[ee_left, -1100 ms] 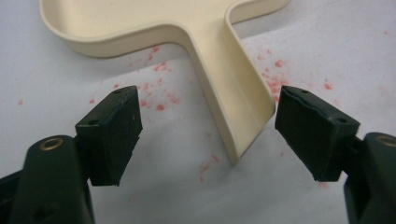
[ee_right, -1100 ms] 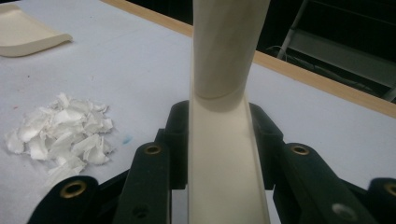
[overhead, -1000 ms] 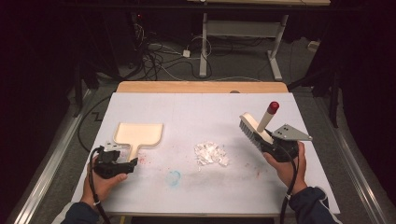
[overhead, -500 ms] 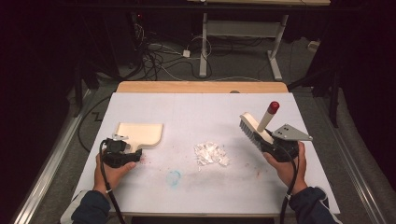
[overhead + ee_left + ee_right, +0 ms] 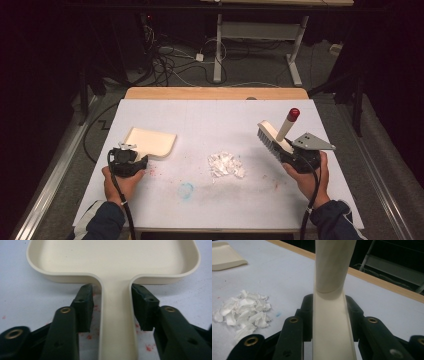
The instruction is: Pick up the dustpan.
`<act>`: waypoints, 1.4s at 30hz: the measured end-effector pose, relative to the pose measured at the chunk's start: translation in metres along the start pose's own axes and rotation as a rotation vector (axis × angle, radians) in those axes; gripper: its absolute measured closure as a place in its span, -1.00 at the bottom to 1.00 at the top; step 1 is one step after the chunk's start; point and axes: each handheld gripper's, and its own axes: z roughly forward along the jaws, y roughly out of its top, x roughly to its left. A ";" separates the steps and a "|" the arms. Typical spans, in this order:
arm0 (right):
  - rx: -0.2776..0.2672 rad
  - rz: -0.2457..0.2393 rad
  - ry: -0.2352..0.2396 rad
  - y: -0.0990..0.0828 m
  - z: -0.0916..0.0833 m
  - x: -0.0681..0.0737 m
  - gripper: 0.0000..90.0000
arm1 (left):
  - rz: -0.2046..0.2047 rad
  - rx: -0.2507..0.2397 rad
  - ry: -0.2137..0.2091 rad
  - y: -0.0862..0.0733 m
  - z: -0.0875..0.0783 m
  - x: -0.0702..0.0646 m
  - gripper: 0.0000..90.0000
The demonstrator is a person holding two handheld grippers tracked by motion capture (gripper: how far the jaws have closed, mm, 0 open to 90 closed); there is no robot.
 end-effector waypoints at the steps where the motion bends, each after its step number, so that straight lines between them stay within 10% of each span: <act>1: -0.001 0.001 0.002 0.000 0.000 0.000 0.50 | 0.004 -0.001 -0.002 0.000 0.000 0.000 0.28; 16: 0.004 0.028 0.031 -0.001 0.004 0.000 0.50 | 0.037 0.008 -0.044 0.003 0.000 0.007 0.42; 42: -0.002 0.025 0.019 -0.001 0.003 -0.002 0.50 | 0.230 -0.032 -0.081 0.027 -0.026 -0.001 0.42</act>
